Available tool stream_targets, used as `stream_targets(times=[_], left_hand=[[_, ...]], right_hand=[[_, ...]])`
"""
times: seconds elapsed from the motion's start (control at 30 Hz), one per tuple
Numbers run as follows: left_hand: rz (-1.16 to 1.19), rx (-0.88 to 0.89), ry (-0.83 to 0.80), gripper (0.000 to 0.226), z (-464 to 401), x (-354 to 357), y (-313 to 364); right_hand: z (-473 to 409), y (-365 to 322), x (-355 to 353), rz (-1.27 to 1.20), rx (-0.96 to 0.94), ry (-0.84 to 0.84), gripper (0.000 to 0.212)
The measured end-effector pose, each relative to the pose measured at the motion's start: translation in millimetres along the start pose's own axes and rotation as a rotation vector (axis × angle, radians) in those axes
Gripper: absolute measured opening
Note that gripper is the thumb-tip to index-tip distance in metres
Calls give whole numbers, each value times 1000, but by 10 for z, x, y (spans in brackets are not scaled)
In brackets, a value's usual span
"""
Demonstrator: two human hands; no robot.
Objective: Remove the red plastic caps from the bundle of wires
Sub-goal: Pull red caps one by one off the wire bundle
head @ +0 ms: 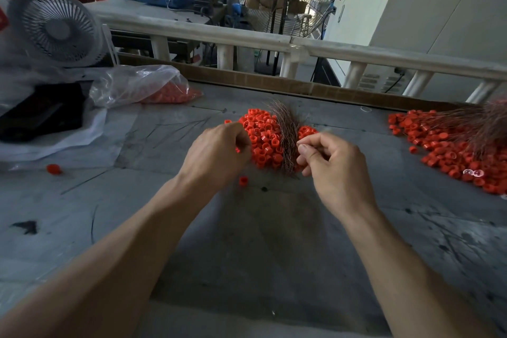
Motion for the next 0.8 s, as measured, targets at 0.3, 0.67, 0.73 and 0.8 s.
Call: stream_targets(times=[0.3, 0.67, 0.73, 0.8], left_hand=[[1034, -346, -158, 2, 116, 148, 59], [1429, -356, -314, 27, 207, 309, 336], [1418, -339, -305, 28, 205, 306, 337], [1414, -330, -294, 27, 205, 310, 324]], right_hand=[[67, -197, 23, -69, -93, -18, 11], [79, -271, 9, -145, -150, 29, 9], [80, -283, 12, -142, -158, 26, 9], [90, -303, 20, -129, -172, 15, 9]])
Point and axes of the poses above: each hand's wrist, its own z-axis away from the middle knuckle, its own x-axis out of the palm, y = z × x, the point moved 8 cm from there along -z, towards the middle knuckle, and after that the axes turned 5 degrees about -z, right-handed, at the moved point
